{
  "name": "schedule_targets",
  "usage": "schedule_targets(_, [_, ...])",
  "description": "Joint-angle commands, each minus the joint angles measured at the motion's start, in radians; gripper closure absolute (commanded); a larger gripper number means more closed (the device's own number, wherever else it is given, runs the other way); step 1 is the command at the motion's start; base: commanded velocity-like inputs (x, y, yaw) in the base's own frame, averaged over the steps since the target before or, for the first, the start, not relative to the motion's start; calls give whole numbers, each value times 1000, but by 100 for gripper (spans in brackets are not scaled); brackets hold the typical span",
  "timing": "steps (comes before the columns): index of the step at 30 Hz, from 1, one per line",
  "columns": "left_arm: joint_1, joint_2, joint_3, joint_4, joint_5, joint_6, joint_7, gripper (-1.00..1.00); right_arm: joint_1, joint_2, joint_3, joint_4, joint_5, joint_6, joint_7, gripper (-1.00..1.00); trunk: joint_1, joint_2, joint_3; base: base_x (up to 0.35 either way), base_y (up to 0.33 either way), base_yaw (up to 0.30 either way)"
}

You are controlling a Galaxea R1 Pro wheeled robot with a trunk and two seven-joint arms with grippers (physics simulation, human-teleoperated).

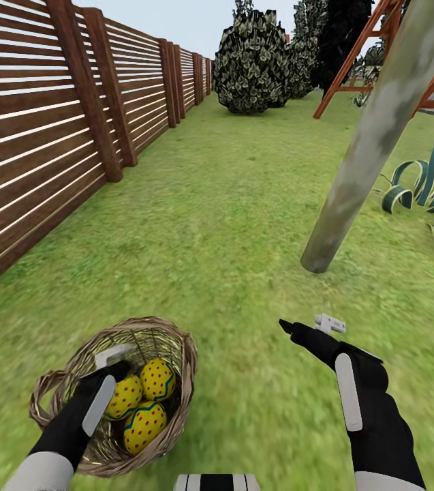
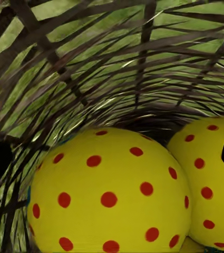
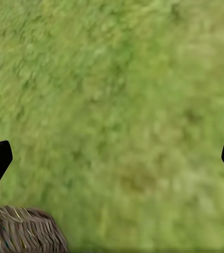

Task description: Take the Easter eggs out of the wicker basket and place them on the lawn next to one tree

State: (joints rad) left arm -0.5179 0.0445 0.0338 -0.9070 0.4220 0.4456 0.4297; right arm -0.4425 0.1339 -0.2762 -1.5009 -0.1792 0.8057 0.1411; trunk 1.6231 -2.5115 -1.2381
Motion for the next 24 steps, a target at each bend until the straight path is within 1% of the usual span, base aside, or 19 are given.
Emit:
schedule_targets(1, [0,1,14,0,11,2,7,-100,-1,1,-3,-1,1,5,6,-100,0,0,-1,0,0,0])
schedule_targets(3, [-1,1,28,1,11,1,7,-100,-1,1,-3,-1,1,5,6,-100,0,0,-1,0,0,0])
schedule_targets(8, [-2,1,40,2,13,8,7,-100,-1,1,-3,0,1,4,6,-100,0,0,-1,0,0,0])
schedule_targets(19, [-13,0,46,3,14,14,1,-100,-1,1,-3,1,1,4,6,-100,0,0,-1,0,0,0])
schedule_targets(22, [-14,-1,47,3,21,15,1,-100,-1,1,-3,1,1,4,6,-100,0,0,-1,0,0,0])
schedule_targets(24, [-15,0,45,3,39,16,-1,-100,-1,1,-3,1,1,4,6,-100,0,0,-1,0,0,0])
